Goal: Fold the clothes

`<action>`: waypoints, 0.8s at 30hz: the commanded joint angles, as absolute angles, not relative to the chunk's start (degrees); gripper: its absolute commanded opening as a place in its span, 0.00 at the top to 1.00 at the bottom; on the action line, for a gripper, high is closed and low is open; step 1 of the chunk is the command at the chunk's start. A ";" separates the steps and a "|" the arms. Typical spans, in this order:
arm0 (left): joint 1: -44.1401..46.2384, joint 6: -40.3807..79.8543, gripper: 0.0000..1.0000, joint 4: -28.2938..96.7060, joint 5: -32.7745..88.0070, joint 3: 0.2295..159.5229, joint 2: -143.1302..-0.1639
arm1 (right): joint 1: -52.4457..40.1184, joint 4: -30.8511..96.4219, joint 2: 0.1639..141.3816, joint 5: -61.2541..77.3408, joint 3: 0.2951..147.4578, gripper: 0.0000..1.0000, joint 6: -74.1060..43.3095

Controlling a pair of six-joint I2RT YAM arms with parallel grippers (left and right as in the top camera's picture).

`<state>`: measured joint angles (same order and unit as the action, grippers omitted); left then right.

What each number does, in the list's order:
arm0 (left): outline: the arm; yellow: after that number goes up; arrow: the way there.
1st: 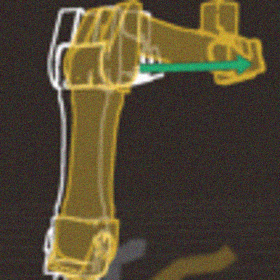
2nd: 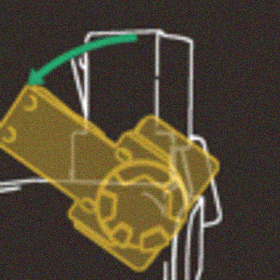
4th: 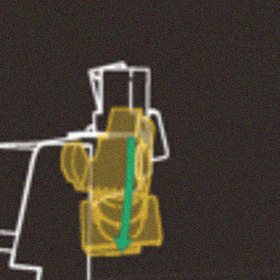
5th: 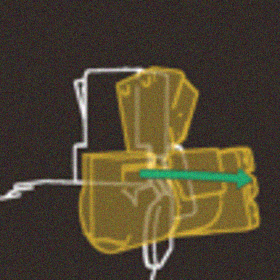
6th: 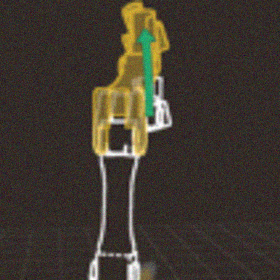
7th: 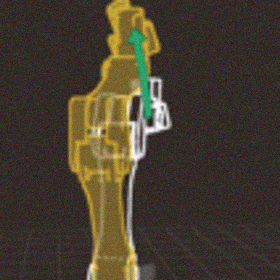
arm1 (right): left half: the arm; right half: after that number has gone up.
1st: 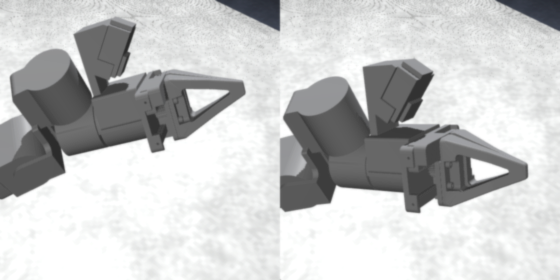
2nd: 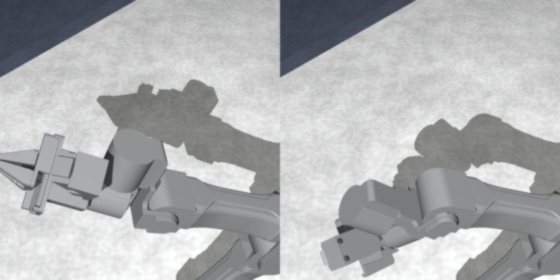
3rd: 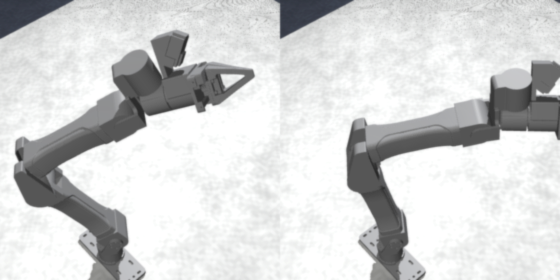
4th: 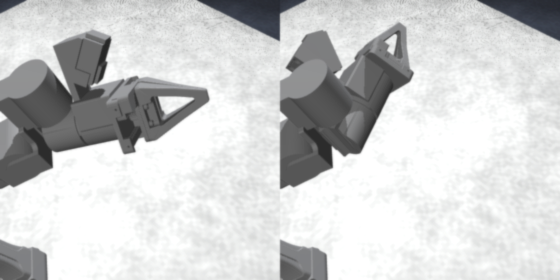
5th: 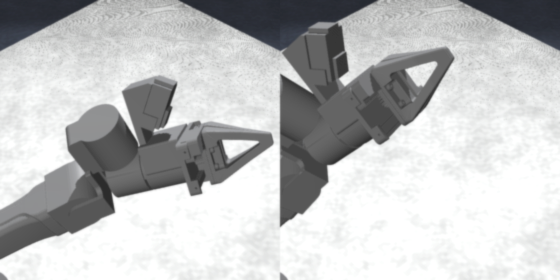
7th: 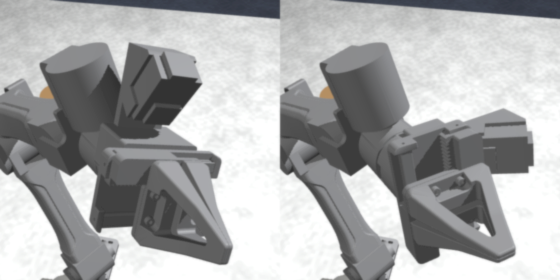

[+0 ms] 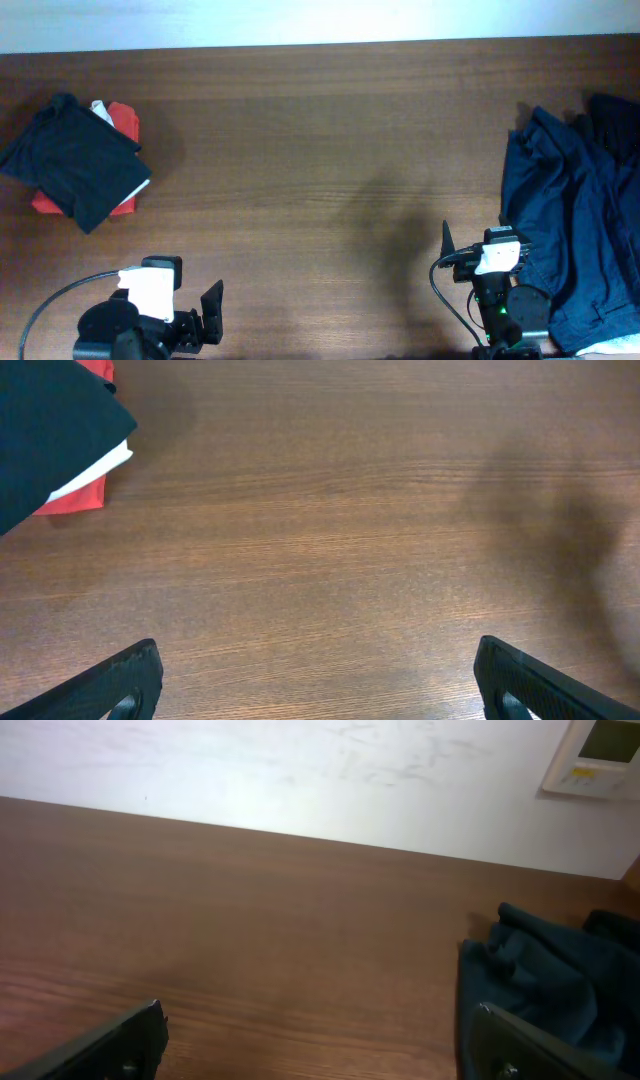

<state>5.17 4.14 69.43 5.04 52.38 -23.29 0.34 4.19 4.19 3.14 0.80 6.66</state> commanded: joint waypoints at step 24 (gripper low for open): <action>2.87 4.27 0.01 43.53 -1.93 28.01 -4.54 | 0.78 4.08 0.19 3.88 0.32 0.01 7.05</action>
